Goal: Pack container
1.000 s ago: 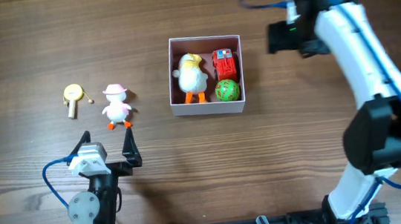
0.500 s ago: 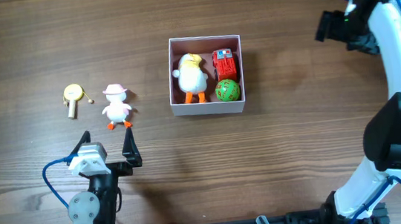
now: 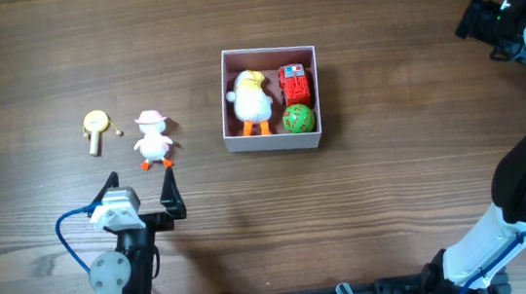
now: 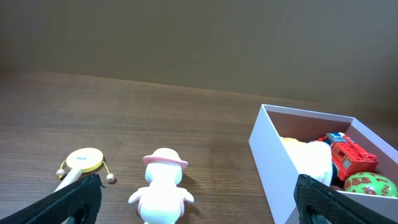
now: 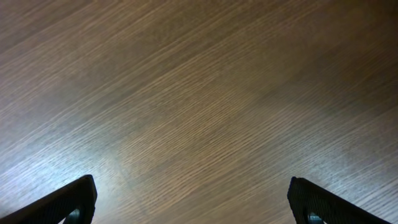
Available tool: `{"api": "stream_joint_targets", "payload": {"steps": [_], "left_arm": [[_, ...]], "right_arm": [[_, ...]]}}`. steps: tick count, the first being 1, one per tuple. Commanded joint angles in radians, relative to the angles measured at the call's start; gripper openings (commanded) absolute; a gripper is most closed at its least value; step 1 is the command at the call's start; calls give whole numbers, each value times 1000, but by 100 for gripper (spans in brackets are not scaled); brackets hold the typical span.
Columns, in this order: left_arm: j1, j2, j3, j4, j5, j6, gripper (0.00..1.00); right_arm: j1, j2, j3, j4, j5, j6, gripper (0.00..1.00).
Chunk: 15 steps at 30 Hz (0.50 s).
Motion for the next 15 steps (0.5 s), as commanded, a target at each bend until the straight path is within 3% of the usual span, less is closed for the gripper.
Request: {"api": "stream_joint_targets", "payload": {"steps": [1,15], "left_arm": [[8,-2,-9,0,-10,8,100],[8,-2,-9,0,-10,8,100]], "right_arm": [[-2,1,-56,27,20,15,100],[-2,1,-66,169,20,14,100]]}}
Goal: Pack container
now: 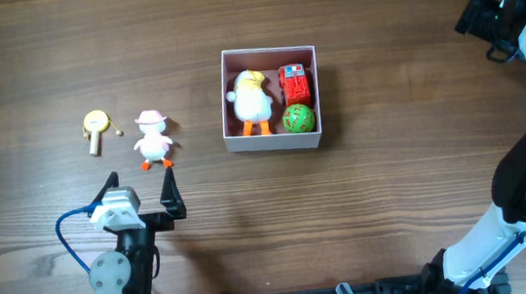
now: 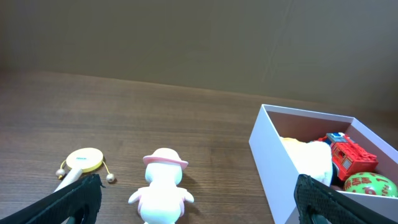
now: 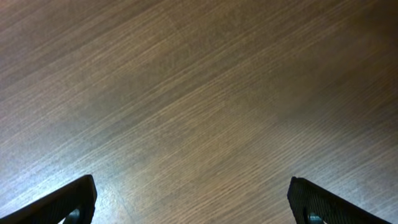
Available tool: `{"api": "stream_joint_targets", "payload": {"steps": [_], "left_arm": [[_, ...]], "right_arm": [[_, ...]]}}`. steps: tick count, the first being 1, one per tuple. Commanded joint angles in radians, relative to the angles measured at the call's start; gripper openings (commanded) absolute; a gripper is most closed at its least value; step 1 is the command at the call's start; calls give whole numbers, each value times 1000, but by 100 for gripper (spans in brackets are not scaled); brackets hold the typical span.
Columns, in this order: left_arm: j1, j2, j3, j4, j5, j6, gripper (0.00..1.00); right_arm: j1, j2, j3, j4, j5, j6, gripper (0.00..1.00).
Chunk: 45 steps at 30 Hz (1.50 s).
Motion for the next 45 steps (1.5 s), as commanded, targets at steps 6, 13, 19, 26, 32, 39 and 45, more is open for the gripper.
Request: {"api": "stream_joint_targets", "payload": {"steps": [6,13,19,26,32,39,45], "left_arm": [[8,-2,-9,0,-10,8,100],[8,-2,-9,0,-10,8,100],[8,-2,-9,0,-10,8,100],[8,-2,-9,0,-10,8,100],[8,-2,-9,0,-10,8,100],[8,-2,-9,0,-17,8,100],[8,-2,-9,4,25,-3,100]], "right_arm": [[0,1,-2,6,18,11,100],[0,1,-2,6,18,11,100],[0,1,-2,6,18,11,100],[0,1,-2,6,18,11,100],[0,1,-2,6,18,11,100],[0,1,-2,6,18,11,100],[0,1,-2,6,18,11,100]]}}
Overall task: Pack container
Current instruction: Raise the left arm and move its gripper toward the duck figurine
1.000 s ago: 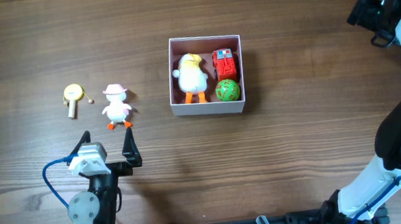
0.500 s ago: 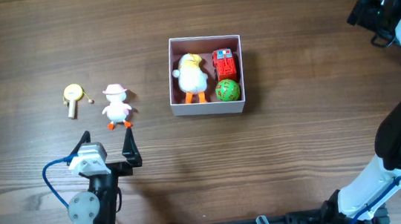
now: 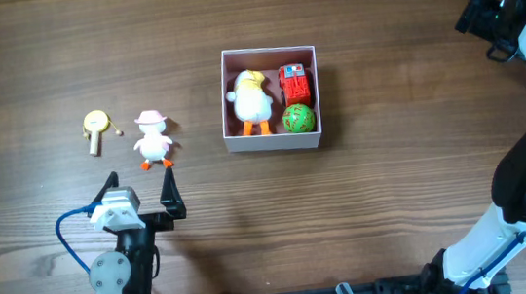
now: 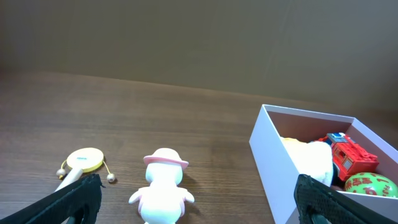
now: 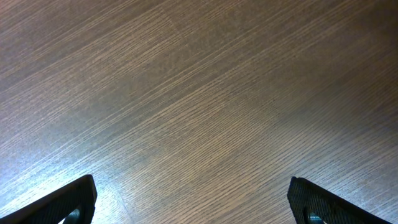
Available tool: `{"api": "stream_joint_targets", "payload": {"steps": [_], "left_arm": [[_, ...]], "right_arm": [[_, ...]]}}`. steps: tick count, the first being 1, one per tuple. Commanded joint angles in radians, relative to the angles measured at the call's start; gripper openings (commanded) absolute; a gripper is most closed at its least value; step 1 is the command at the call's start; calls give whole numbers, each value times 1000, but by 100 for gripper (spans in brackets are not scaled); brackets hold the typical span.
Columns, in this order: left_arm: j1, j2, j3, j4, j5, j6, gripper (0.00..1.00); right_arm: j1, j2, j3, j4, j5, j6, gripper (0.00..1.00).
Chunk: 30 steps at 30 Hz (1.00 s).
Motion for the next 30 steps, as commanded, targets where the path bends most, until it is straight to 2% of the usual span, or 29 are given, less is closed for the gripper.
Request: {"api": "stream_joint_targets", "payload": {"steps": [1,11,13,22,30], "left_arm": [[8,-2,-9,6,56,-4,100],[8,-2,-9,26,246,-8,100],[8,-2,-9,28,273,-45,100],[8,-2,-9,39,285,-264,100],[8,0,31,72,291,-260,100]], "right_arm": [[1,1,-2,5,17,11,100],[1,1,-2,5,18,11,100],[1,1,-2,5,18,11,100],[1,1,-2,5,18,11,100],[1,1,-2,5,18,11,100]]}}
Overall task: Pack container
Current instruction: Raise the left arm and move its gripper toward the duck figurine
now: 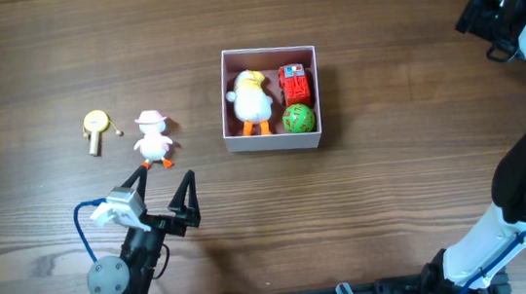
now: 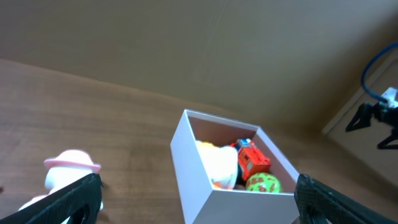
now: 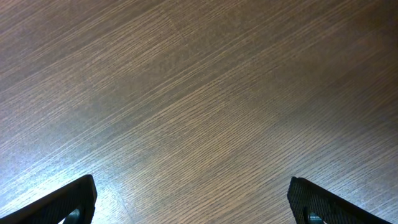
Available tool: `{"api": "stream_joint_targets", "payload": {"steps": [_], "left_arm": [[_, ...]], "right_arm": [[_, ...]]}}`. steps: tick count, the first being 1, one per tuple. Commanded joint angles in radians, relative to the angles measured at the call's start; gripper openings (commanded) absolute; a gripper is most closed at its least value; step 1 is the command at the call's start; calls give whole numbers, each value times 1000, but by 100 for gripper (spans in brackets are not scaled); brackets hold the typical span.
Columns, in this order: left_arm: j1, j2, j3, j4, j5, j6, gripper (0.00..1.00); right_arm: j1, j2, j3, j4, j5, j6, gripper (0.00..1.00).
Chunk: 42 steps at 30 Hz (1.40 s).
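A white box (image 1: 235, 142) sits mid-table holding a white-and-yellow plush duck (image 1: 252, 97), a red toy truck (image 1: 295, 83) and a green ball (image 1: 298, 119). The box (image 2: 205, 180) also shows in the left wrist view. Left of it stands a small white duck with a pink hat (image 1: 152, 138), and further left lies a yellow rattle drum (image 1: 95, 122). My left gripper (image 1: 163, 193) is open, near the front edge, just below the small duck (image 2: 65, 169). My right gripper (image 3: 194, 202) is open over bare wood at the far right.
The right arm runs down the table's right side. A blue cable (image 1: 84, 229) loops by the left arm's base. Bare wood lies between the box and the right arm.
My left gripper has turned to the right and shifted slightly right; its camera now faces the box instead of the small duck and drum. The right arm and all toys are unchanged.
At the three earlier moments my left gripper stood open and still below the small duck, and the right gripper hovered open at the far right with only slight shifts. Now the left wrist has swung toward the box. No toy has moved.
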Motion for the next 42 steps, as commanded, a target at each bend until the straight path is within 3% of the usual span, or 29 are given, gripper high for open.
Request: {"api": "stream_joint_targets", "payload": {"steps": [1,7,12,19,23,28,31,34,39,42], "left_arm": [[8,3,50,-20,23,-26,100],[8,83,222,-146,13,137,100],[8,256,414,-231,-43,276,100],[8,636,843,-380,-41,370,100],[10,842,1136,-571,-65,473,100],[34,1081,1481,-887,-117,474,100],[34,1170,1565,-993,-75,475,100],[34,1220,1564,-1033,-76,475,100],[26,1273,1564,-961,-78,467,100],[27,1295,1565,-916,-181,341,100]], "right_arm": [[0,1,-2,5,18,11,100],[0,1,-2,5,18,11,100],[0,1,-2,5,18,11,100],[0,1,-2,5,18,11,100],[0,1,-2,5,18,11,100],[0,1,-2,5,17,11,100],[0,1,-2,5,18,11,100],[0,1,-2,5,18,11,100],[0,1,-2,5,18,11,100],[0,1,-2,5,18,11,100]]}}
